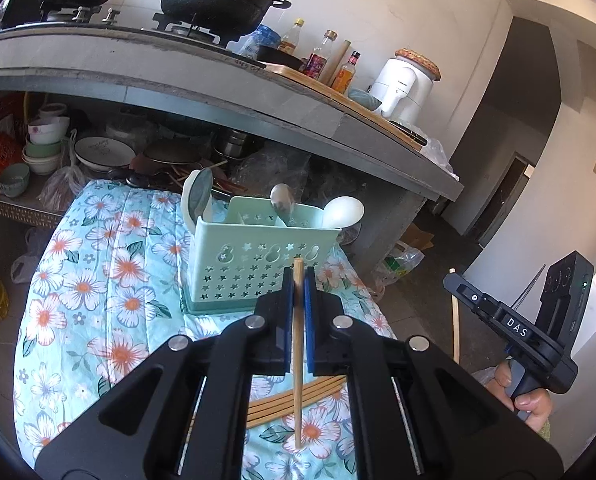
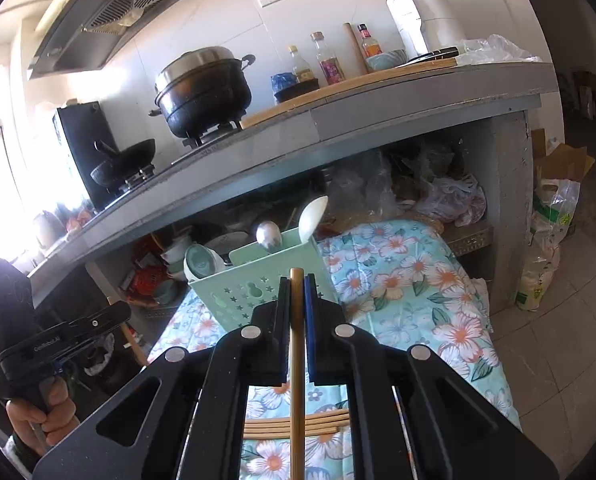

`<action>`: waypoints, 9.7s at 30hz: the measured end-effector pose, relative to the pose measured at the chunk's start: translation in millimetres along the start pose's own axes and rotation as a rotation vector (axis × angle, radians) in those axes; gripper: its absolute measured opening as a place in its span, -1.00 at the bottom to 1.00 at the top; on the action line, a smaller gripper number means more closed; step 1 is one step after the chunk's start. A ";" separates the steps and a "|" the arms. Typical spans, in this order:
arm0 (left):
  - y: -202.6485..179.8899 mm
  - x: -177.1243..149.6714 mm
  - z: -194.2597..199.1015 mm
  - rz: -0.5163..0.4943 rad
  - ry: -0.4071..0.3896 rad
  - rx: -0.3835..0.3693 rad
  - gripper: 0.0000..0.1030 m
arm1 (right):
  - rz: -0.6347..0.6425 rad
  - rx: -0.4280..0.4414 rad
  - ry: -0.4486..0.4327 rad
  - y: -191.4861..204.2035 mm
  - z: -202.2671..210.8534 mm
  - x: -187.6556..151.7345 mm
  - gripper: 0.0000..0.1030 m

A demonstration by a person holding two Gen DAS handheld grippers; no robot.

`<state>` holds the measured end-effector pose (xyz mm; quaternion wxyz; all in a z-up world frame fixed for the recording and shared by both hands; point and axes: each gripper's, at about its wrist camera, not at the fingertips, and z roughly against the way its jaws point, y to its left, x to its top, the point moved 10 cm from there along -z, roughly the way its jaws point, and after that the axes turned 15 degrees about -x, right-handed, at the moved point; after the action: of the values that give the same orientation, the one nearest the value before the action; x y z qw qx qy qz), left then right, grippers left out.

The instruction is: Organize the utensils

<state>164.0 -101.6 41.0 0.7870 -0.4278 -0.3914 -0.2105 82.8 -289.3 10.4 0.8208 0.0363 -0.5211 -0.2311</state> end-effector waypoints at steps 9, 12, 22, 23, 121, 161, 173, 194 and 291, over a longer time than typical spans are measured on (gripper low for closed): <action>-9.1 -1.0 -4.9 -0.025 0.009 0.025 -0.93 | -0.024 0.015 0.020 -2.8 -0.9 -5.1 -0.87; -9.6 -1.1 -6.6 -0.027 0.013 0.027 -0.93 | -0.033 0.019 0.020 -4.1 0.1 -4.6 -0.87; -10.4 -0.8 -8.2 -0.027 0.014 0.028 -0.93 | -0.042 0.017 0.021 -6.2 1.9 -3.6 -0.87; -10.5 -0.8 -8.4 -0.028 0.014 0.028 -0.93 | -0.042 0.017 0.023 -6.3 1.7 -3.9 -0.87; -31.8 191.9 2.9 -0.226 -0.491 0.066 -0.93 | -0.068 -0.009 -0.003 -10.8 9.0 19.1 -0.86; 56.0 41.5 26.4 -0.161 -0.206 0.300 0.74 | 0.001 0.168 -0.341 147.7 -84.4 220.3 -0.86; 84.4 4.8 55.9 -0.096 -0.165 0.391 0.75 | 0.092 -0.008 -0.271 153.4 -182.7 181.0 -0.86; 71.8 -15.0 12.7 -0.113 -0.087 0.284 0.75 | 0.026 0.082 -0.118 37.7 -58.1 97.5 -0.11; -45.3 -230.5 -121.9 -0.792 0.695 0.113 -0.70 | -0.268 -0.074 0.563 -82.9 -72.5 -146.6 -0.09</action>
<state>47.5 -229.3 -159.4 0.7522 -0.1091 -0.2498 -0.5999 66.4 -315.1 -170.4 0.8959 0.1373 -0.2550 -0.3368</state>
